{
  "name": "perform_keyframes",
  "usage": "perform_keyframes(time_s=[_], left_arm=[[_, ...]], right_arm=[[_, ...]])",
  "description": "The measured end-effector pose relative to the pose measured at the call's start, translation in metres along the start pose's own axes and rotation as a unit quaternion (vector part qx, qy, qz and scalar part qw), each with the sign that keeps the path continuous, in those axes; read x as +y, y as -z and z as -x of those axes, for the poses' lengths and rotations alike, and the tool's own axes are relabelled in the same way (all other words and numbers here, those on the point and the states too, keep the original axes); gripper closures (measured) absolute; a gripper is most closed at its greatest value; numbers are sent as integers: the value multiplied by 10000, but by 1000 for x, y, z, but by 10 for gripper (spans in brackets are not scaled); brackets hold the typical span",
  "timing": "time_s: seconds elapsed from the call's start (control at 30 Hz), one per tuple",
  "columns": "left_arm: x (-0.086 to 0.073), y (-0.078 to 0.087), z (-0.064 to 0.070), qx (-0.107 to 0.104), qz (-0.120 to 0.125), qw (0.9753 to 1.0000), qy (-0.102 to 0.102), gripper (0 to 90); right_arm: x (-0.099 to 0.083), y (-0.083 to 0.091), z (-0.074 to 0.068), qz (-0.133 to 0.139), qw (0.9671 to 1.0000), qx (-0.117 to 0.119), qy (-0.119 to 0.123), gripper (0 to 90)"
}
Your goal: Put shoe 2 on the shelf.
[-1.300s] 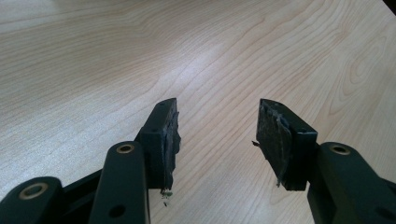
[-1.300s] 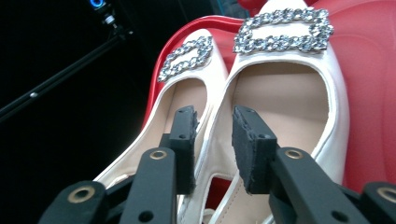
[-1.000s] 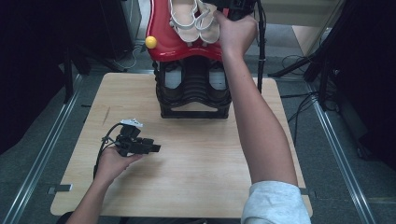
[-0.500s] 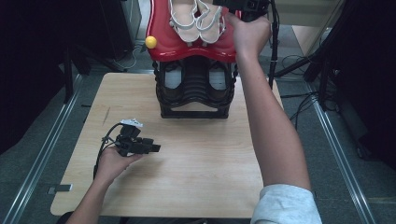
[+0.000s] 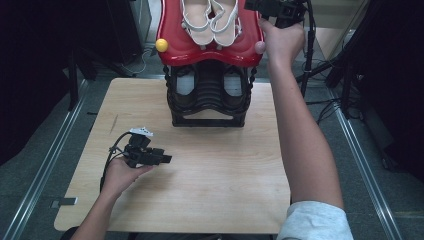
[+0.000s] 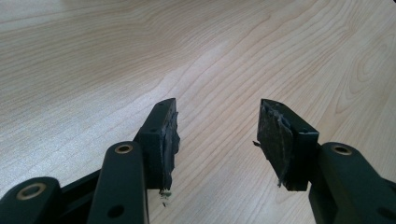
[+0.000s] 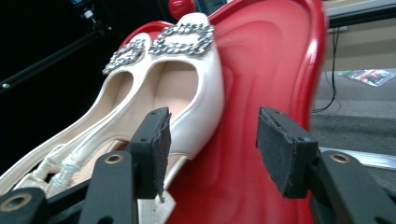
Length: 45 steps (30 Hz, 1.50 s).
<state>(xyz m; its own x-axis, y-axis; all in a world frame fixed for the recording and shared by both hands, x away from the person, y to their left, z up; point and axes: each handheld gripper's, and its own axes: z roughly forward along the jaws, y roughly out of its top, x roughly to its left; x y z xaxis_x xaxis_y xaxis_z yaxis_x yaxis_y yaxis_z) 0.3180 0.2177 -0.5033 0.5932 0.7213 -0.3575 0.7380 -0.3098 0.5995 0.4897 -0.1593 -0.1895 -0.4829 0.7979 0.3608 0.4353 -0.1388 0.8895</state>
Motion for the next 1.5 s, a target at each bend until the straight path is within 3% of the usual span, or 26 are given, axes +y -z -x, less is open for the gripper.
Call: perform_keyframes(time_s=[0.13, 0.27, 0.4, 0.53, 0.67, 0.93, 1.07, 1.23, 1.5], left_arm=[[0, 1, 0, 5, 4, 10000, -10, 478], [0, 1, 0, 12, 14, 10000, -7, 477], [0, 1, -1, 41, 31, 10000, -4, 477], [0, 1, -1, 42, 4, 10000, -18, 478], [0, 1, -1, 45, -13, 10000, -27, 478], [-1, 1, -1, 61, 10, 10000, -7, 477], [-1, 2, -1, 48, 5, 10000, -19, 477], [-1, 2, -1, 55, 2, 10000, -13, 477], [-1, 2, -1, 70, 25, 10000, 9, 478]], right_arm=[[-2, 4, 9, 13, 9998, -181, -108, 422], [-4, 9, 19, -28, 9997, -159, -177, 382], [-7, 13, 27, -134, 9997, -179, -84, 357], [-11, 18, 37, -59, 9993, -375, -28, 345], [-16, 24, 48, -79, 9990, -426, -77, 335], [-35, 33, 63, -96, 9987, -494, -97, 296], [-42, 40, 71, -49, 9995, -308, -105, 244], [-52, 45, 79, -139, 9992, -378, -59, 245], [-73, 47, 97, -322, 9980, -521, -180, 246]])
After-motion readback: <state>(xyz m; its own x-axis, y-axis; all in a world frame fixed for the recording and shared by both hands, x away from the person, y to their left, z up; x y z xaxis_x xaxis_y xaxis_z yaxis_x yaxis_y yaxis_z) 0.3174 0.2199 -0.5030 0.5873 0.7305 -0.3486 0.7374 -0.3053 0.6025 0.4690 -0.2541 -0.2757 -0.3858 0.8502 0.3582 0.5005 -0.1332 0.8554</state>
